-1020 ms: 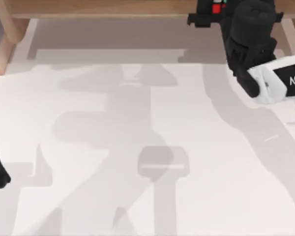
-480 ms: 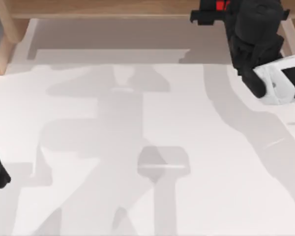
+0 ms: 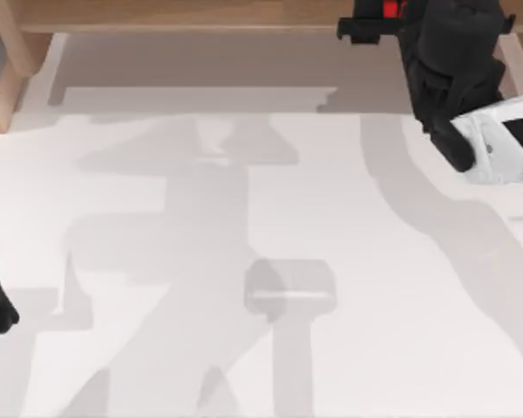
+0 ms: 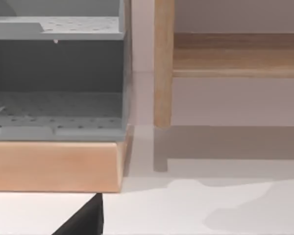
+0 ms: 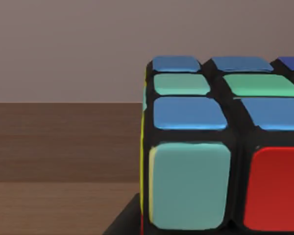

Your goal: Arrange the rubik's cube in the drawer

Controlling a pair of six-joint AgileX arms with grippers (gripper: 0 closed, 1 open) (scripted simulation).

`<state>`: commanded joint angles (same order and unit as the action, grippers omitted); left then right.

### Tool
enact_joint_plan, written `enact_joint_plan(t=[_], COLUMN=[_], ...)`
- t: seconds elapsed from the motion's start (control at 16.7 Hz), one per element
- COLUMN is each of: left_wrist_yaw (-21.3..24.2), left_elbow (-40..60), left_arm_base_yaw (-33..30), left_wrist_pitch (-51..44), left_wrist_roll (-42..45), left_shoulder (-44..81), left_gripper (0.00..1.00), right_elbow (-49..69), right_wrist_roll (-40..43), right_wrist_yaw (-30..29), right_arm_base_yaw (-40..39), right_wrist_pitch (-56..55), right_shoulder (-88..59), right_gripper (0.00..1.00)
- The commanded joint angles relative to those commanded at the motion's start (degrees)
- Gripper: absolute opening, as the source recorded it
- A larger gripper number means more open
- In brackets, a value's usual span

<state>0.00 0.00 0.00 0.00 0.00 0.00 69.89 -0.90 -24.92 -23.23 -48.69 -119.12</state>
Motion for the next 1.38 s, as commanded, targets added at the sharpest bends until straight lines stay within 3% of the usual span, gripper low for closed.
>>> enact_joint_plan(t=[0.36,0.78,1.38], left_wrist_yaw=[0.00,0.00,0.00], left_elbow=[0.00,0.00,0.00], left_arm_base_yaw=[0.00,0.00,0.00], left_wrist_pitch=[0.00,0.00,0.00], left_wrist_roll=[0.00,0.00,0.00], left_shoulder=[0.00,0.00,0.00], left_gripper=[1.00,1.00,1.00], right_elbow=[5.37,17.12,42.46], right_wrist_roll=[2.12,6.50,14.05], right_wrist_yaw=[2.23,7.04,15.09], right_arm_base_yaw=[-1.22,0.85,17.13], right_wrist_pitch=[17.73,55.04,111.97], right_shoulder=[4.76,10.34,5.72], right_gripper=[0.00,0.00,0.00])
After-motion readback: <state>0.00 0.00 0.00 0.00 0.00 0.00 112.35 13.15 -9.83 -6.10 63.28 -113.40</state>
